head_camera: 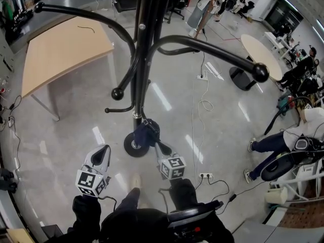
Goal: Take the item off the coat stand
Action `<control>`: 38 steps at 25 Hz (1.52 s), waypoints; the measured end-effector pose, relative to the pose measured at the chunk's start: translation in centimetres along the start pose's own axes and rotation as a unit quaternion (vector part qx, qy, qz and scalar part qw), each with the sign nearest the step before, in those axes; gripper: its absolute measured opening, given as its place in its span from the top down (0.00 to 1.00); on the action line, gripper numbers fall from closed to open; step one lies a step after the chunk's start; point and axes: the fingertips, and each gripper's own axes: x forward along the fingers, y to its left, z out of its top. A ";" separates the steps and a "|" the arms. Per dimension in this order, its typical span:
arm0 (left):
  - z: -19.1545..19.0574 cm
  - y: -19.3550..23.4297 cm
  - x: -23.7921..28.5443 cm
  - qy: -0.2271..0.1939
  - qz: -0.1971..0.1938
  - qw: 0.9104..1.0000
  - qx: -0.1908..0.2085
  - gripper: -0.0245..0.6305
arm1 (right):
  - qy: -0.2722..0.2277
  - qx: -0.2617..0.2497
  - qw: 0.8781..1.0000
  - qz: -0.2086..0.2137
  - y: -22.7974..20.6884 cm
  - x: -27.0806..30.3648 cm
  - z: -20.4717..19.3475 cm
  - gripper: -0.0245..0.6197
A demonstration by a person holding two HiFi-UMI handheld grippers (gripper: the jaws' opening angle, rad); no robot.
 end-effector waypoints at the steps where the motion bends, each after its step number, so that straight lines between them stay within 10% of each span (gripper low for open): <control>1: 0.1 0.0 0.0 -0.001 0.000 1.000 0.001 0.96 | 0.001 0.000 1.000 0.000 0.0 0.0 0.0 0.94; 38: 1.0 -1.2 -1.2 -0.018 0.000 1.000 0.004 0.96 | -0.048 -0.004 0.999 0.006 1.4 -3.6 4.2 0.94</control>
